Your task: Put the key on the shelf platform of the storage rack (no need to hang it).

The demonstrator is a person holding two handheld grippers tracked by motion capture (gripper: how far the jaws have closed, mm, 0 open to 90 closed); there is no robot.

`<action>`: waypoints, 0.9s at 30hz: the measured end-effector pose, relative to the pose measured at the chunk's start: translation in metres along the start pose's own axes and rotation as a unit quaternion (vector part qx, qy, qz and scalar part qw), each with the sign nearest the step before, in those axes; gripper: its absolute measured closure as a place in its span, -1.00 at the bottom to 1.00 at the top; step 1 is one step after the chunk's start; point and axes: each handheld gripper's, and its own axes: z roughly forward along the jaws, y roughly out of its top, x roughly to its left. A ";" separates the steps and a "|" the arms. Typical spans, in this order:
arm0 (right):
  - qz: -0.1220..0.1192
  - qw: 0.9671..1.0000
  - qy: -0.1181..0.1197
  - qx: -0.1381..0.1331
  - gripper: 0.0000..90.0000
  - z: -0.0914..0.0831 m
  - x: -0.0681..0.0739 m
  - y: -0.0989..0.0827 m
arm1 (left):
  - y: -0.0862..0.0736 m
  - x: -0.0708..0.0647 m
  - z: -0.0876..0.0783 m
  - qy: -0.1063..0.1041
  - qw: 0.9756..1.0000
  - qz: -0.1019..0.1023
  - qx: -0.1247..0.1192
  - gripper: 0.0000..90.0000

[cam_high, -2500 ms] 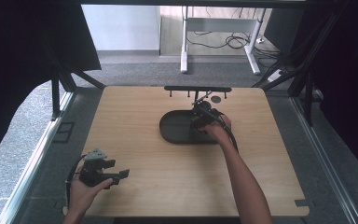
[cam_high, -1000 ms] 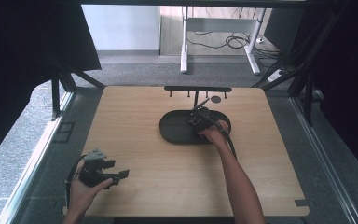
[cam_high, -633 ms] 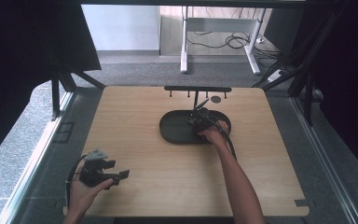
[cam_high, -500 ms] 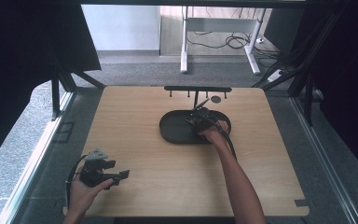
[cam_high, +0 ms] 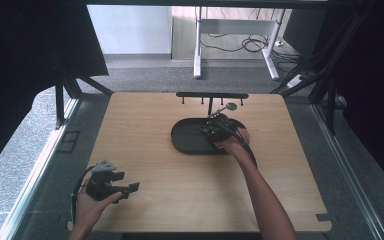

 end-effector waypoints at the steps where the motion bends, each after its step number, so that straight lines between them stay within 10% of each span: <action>1: -0.004 1.000 0.003 -0.007 -0.09 -0.004 0.001 -0.002 | 0.000 0.000 0.000 0.000 1.000 0.000 -0.001 -0.46; 27: -0.012 0.994 0.073 -0.075 -0.08 -0.066 0.015 -0.093 | 0.001 -0.005 0.003 0.002 1.000 0.007 0.004 -0.46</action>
